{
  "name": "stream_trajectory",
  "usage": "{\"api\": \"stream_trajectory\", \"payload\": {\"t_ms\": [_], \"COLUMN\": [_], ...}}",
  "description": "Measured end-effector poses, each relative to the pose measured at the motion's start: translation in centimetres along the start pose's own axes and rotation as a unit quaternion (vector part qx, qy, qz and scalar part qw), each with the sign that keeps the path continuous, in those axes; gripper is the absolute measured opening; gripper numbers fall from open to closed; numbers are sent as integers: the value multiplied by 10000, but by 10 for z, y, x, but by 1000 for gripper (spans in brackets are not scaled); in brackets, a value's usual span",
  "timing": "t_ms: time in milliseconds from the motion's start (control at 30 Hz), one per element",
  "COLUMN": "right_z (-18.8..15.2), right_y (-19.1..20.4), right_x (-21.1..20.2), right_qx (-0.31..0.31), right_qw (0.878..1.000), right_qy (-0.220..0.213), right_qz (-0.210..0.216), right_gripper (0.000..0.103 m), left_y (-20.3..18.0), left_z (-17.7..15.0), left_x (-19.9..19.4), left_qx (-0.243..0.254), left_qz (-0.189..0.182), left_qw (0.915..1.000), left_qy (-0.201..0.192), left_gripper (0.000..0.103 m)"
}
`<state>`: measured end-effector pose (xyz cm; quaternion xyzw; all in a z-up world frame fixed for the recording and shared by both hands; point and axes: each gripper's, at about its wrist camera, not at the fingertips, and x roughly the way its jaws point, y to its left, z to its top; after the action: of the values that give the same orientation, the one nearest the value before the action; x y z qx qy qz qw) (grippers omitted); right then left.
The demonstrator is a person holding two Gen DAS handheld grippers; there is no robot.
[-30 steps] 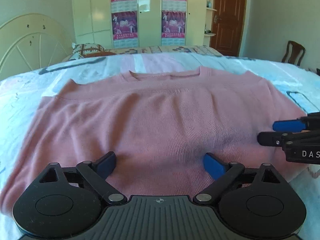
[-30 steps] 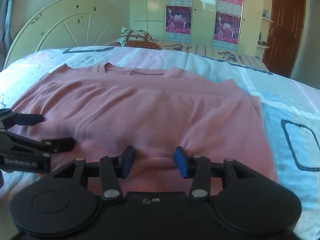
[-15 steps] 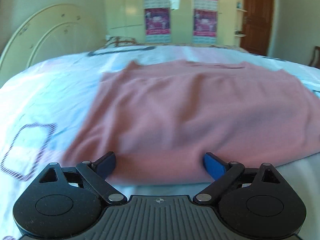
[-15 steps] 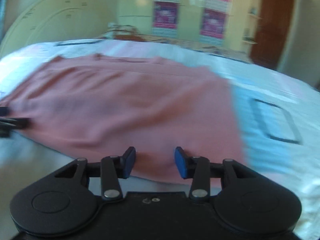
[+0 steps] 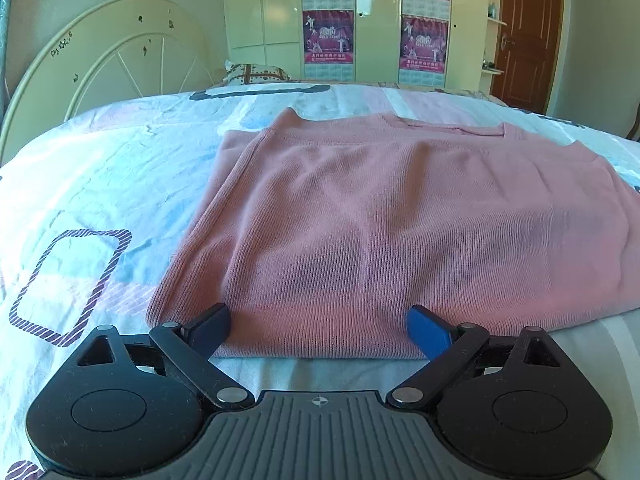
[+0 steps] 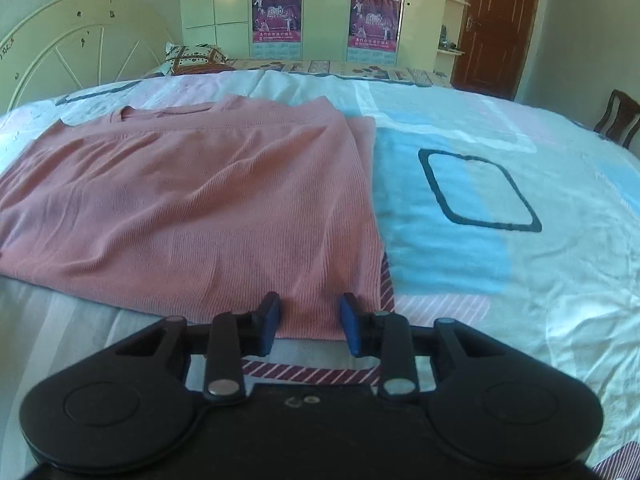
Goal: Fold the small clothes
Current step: 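Smooth the folded sweatshirt flat with both open grippers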
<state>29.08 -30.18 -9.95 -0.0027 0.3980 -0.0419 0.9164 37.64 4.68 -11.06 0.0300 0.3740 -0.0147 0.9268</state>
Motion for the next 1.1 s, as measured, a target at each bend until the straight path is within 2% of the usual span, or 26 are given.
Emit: {"api": "stream_trajectory", "payload": {"t_ms": [167,233,667,700,767,833,900,967,1033,1100], "right_z": [6,3,5,7,9,14,17,19,20,20], "right_y": [3,3,3,3,5,12,19,24,28,34], "right_x": [-13,1,2,-5,-28,-38,-36,-34,-33,-33], "right_qx": [-43,-62,-47,6,81,-51,-125,-52,34,84], "right_qw": [9997,9999,9999,10000,9979,9968,9970,9970,9969,9963], "right_qy": [-235,57,81,-86,-596,-748,-697,-638,-573,-572], "right_qz": [4,-90,-98,-44,259,268,314,425,540,642], "right_gripper": [30,30,33,34,41,41,37,24,17,15], "left_y": [7,6,11,12,14,15,17,16,18,21], "left_z": [-1,-2,0,0,-2,-7,-13,-20,-24,-26], "left_x": [1,3,-2,-10,-29,-36,-36,-36,-38,-39], "left_qx": [-121,-88,-74,-104,-168,-279,-399,-446,-581,-762], "left_qz": [-76,-81,-152,-202,-397,-458,-473,-377,-396,-493], "left_qw": [9999,9999,9999,9996,9979,9976,9976,9981,9974,9958], "left_qy": [-4,-38,-31,-166,-481,-449,-324,-215,-157,-135], "left_gripper": [94,94,94,94,94,94,94,94,94,94]}}
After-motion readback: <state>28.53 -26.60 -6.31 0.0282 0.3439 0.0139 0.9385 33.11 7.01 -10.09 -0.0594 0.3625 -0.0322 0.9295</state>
